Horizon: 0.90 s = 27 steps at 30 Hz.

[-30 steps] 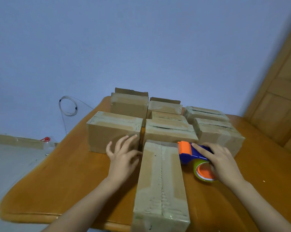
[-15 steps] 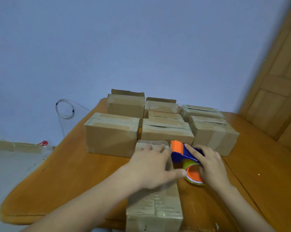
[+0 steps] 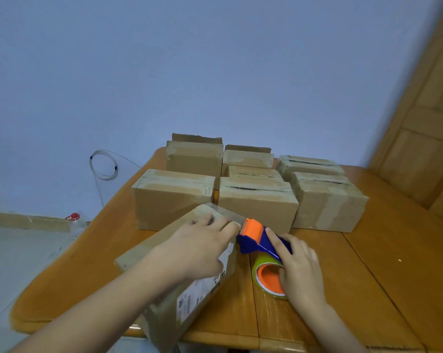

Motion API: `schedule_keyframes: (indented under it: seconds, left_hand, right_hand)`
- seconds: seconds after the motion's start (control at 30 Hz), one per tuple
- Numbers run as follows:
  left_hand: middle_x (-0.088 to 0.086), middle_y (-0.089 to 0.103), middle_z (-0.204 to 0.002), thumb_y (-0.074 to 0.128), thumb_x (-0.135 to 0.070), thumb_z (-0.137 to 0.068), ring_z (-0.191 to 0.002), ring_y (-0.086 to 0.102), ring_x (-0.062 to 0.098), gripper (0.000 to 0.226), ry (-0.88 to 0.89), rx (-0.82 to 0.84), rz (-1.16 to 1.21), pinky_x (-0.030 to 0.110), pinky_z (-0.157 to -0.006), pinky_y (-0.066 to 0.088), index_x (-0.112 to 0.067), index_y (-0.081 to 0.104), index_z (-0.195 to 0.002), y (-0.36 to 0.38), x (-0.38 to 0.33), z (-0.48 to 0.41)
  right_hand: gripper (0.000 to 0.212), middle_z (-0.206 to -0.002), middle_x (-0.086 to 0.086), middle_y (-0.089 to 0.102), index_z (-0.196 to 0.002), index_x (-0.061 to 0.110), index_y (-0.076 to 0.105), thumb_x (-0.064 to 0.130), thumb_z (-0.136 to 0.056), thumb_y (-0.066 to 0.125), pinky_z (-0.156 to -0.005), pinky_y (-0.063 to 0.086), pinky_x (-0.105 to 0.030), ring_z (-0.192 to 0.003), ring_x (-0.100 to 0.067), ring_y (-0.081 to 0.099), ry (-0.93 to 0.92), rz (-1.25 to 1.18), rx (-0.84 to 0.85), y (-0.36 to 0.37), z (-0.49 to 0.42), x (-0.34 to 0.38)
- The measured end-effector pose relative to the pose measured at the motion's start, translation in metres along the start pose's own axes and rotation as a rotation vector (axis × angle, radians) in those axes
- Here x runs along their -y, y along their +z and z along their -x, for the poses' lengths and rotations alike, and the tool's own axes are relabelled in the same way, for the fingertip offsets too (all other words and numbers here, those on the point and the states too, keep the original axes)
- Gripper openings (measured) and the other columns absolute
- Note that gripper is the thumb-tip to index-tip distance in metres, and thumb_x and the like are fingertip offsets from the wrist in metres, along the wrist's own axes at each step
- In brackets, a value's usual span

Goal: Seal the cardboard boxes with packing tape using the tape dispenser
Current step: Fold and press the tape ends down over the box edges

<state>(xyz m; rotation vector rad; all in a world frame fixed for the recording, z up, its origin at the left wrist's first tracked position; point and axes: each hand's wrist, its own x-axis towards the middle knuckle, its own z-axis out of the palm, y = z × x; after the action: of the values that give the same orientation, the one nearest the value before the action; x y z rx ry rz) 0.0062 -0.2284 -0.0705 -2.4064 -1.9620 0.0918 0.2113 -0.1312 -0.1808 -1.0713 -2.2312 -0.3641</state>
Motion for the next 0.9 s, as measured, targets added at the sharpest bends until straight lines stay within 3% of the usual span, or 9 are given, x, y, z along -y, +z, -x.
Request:
schedule_keyframes:
  seconds: [0.2,0.3,0.4,0.47,0.53,0.63,0.7,0.77,0.9]
  left_hand:
    - [-0.004,0.031,-0.146,0.046,-0.027,-0.090,-0.128,0.034,0.020,0.054,0.004,-0.149,-0.025,0.033,-0.097,0.039,-0.024,0.025,-0.140,0.010,0.006,0.002]
    - [-0.002,0.035,-0.140,0.047,-0.040,-0.088,-0.121,0.036,0.019,0.056,-0.003,-0.170,-0.015,0.031,-0.093,0.036,-0.022,0.032,-0.139,0.006,0.014,-0.007]
    - [-0.002,0.034,-0.137,0.031,-0.051,-0.082,-0.125,0.032,0.018,0.062,0.019,-0.148,0.024,0.029,-0.098,0.031,-0.025,0.035,-0.138,0.008,0.019,-0.012]
    - [-0.003,0.026,-0.148,0.020,-0.052,-0.077,-0.136,0.021,0.016,0.073,0.065,-0.137,0.085,0.028,-0.109,0.020,-0.029,0.032,-0.145,0.010,0.020,-0.012]
    - [-0.007,0.013,-0.158,0.029,-0.048,-0.088,-0.143,0.010,0.012,0.065,0.081,-0.123,0.133,0.025,-0.114,0.012,-0.031,0.023,-0.151,0.010,0.021,-0.012]
    - [-0.013,0.003,-0.161,0.039,-0.033,-0.100,-0.147,-0.001,0.006,0.062,0.080,-0.089,0.191,0.017,-0.113,0.005,-0.031,0.009,-0.154,0.013,0.021,-0.012]
    - [-0.014,0.003,-0.161,0.039,-0.030,-0.100,-0.147,-0.005,0.004,0.062,0.082,-0.076,0.217,0.014,-0.111,0.000,-0.031,0.006,-0.153,0.016,0.021,-0.012]
    - [-0.015,0.002,-0.160,0.038,-0.030,-0.101,-0.146,-0.006,0.003,0.062,0.074,-0.071,0.236,0.013,-0.109,0.000,-0.032,0.006,-0.153,0.017,0.022,-0.013]
    - [-0.016,0.001,-0.160,0.036,-0.031,-0.102,-0.146,-0.007,0.003,0.060,0.058,-0.068,0.251,0.014,-0.109,0.000,-0.033,0.004,-0.153,0.018,0.022,-0.014]
  right_hand:
    - [0.103,-0.108,-0.009,0.060,-0.137,0.018,0.043,0.017,-0.047,0.093,-0.064,0.053,-0.032,-0.094,-0.023,0.060,0.054,-0.075,0.089,-0.005,0.007,0.013]
    - [0.105,-0.127,0.002,0.038,-0.147,0.043,0.020,0.019,-0.067,0.083,-0.075,0.046,-0.020,-0.112,-0.012,0.039,0.034,-0.237,0.197,-0.010,0.008,0.005]
    - [0.110,-0.139,0.015,0.013,-0.137,0.064,-0.011,0.009,-0.083,0.067,-0.090,0.044,-0.016,-0.128,-0.003,0.019,0.008,-0.393,0.255,-0.010,0.010,0.000]
    - [0.111,-0.146,0.024,0.002,-0.138,0.063,-0.011,0.003,-0.084,0.065,-0.097,0.043,-0.020,-0.133,0.003,0.005,-0.034,-0.401,0.235,-0.011,0.008,0.000]
    - [0.111,-0.151,0.028,-0.001,-0.145,0.054,-0.003,-0.001,-0.080,0.068,-0.096,0.041,-0.024,-0.136,0.007,-0.003,-0.078,-0.380,0.227,-0.010,0.008,0.000]
    - [0.111,-0.155,0.024,0.008,-0.150,0.042,0.006,-0.004,-0.074,0.073,-0.091,0.045,-0.026,-0.136,-0.001,0.014,-0.082,-0.347,0.238,-0.007,0.009,-0.003]
    - [0.114,-0.154,0.020,0.013,-0.150,0.041,0.008,-0.005,-0.070,0.074,-0.083,0.053,-0.029,-0.126,-0.009,0.028,-0.063,-0.338,0.250,-0.005,0.008,-0.004]
    - [0.115,-0.153,0.022,0.012,-0.149,0.045,0.004,-0.006,-0.072,0.072,-0.080,0.055,-0.031,-0.117,-0.010,0.032,-0.050,-0.330,0.255,-0.004,0.006,-0.004]
    - [0.112,-0.148,0.034,-0.001,-0.136,0.063,-0.015,-0.002,-0.084,0.061,-0.089,0.050,-0.029,-0.119,-0.011,0.032,-0.059,-0.338,0.302,-0.008,0.005,-0.005]
